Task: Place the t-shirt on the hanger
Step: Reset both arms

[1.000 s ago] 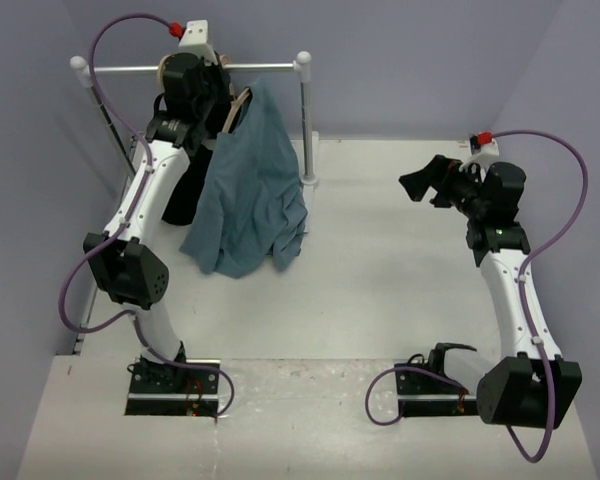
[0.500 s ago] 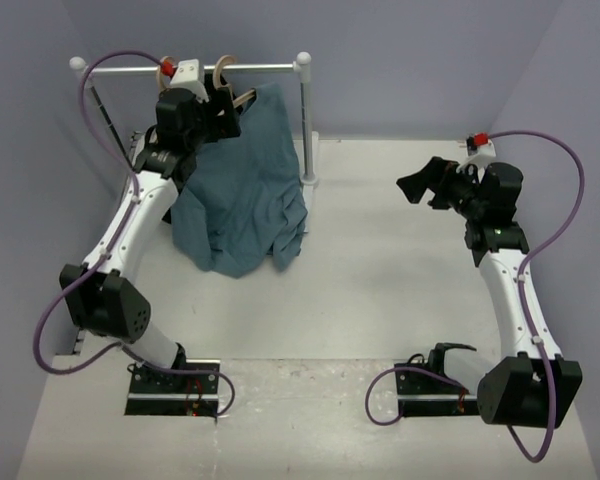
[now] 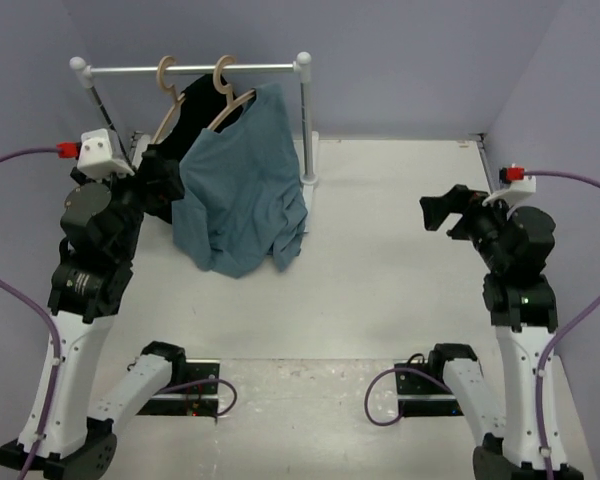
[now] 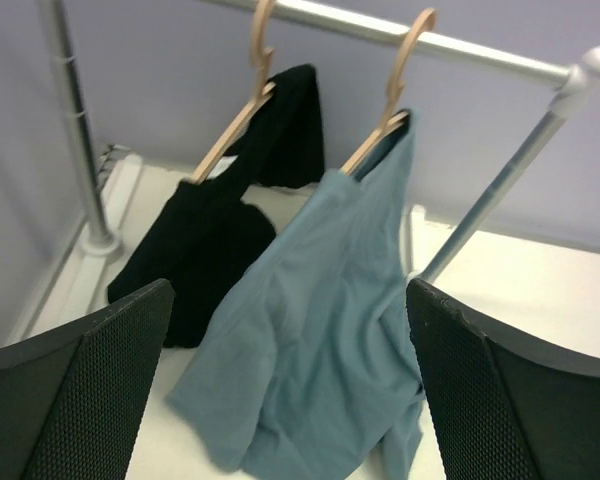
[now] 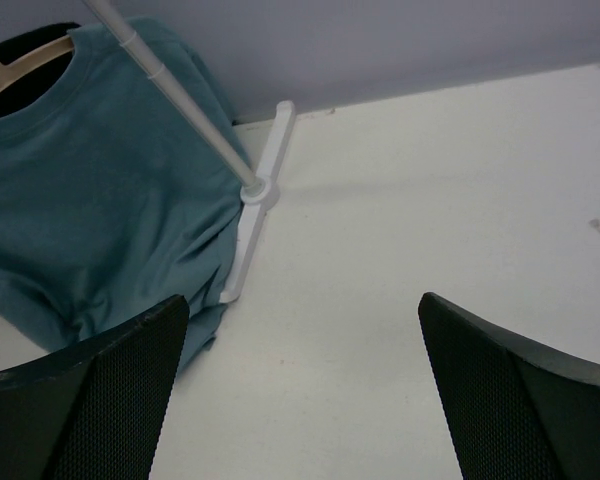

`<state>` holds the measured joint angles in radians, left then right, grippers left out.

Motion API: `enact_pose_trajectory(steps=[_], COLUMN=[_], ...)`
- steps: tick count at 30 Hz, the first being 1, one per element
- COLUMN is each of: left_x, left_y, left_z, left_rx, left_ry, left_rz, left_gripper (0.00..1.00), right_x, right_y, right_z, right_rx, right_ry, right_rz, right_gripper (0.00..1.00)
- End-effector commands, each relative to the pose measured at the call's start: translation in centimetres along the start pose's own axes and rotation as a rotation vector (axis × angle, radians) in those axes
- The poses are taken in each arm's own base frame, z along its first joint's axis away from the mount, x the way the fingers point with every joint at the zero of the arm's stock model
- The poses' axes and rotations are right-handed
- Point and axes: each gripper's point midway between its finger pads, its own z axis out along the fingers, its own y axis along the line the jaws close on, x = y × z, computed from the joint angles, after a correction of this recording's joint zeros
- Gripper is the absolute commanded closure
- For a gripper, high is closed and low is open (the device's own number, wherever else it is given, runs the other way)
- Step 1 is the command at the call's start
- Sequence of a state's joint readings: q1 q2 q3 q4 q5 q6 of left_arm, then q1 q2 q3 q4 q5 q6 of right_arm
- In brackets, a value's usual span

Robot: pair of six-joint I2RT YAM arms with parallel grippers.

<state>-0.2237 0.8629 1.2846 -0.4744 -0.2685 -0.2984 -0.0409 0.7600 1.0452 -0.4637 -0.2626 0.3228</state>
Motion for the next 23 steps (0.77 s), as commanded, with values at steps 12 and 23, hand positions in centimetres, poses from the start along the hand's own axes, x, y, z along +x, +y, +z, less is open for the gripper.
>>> enact_pose_trajectory(steps=[12,23], left_x=[10.5,12.7], left_y=[7.0,7.1], left_z=[-5.6,-5.1], left_rx=[-0.155,-0.157], left_ry=[0.044,0.051], left_rz=[0.057,0.062], left_gripper=[0.00,0.00], right_x=[3.8,4.0], right_y=[0.5,-0.9], right_z=[-6.6,-6.5], right_rx=[0.003,0.076], right_ry=[-0.041,-0.083], right_rz=[-0.160,-0.174], right_gripper=[0.01,0.01])
